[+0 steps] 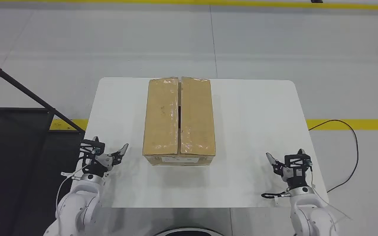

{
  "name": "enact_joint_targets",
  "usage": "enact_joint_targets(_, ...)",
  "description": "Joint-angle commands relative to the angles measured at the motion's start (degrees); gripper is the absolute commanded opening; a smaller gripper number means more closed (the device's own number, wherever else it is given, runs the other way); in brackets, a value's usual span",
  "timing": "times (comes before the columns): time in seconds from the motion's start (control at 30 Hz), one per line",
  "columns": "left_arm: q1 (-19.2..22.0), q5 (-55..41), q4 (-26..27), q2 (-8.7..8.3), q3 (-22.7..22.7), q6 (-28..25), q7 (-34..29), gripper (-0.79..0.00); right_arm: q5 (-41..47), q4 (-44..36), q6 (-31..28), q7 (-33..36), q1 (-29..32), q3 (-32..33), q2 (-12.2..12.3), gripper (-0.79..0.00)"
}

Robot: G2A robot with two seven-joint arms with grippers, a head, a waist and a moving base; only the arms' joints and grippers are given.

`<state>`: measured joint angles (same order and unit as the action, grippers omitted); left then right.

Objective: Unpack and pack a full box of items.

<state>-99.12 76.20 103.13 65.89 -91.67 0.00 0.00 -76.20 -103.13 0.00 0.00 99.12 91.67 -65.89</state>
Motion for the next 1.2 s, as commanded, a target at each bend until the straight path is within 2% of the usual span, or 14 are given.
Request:
enact_joint_targets(0.0,0.0,0.0,0.0,0.0,0.0,0.0,0.0,-0.001,0.0,0.0,0.0,0.0,0.0,0.0,0.0,0.0)
enact_joint_targets(0.57,0.04,-0.27,0.09,0.02,0.03,-0.17,0.23,0.0,0.0,0.0,0.0,0.0,0.0,0.0,0.0,0.0)
enact_joint_targets(0.67,0.04,-1.95,-0.39,0.06,-0.51,-2.18,3.08,0.0,-0.05,-0.31,-0.15,-0.32,-0.09,-0.05,-0.01,0.0)
enact_joint_targets(0.93,0.36,-4.33,-1.71,0.03,-1.19,-9.37,10.26,0.0,-4.03,-6.95,-3.2,-6.62,2.45,-0.36,-0.02,0.0)
enact_joint_targets(1.17,1.65,-6.69,-2.64,0.46,0.57,-10.23,12.17,0.0,-8.23,-11.69,-0.95,-7.22,4.33,-1.41,-0.23,0.0)
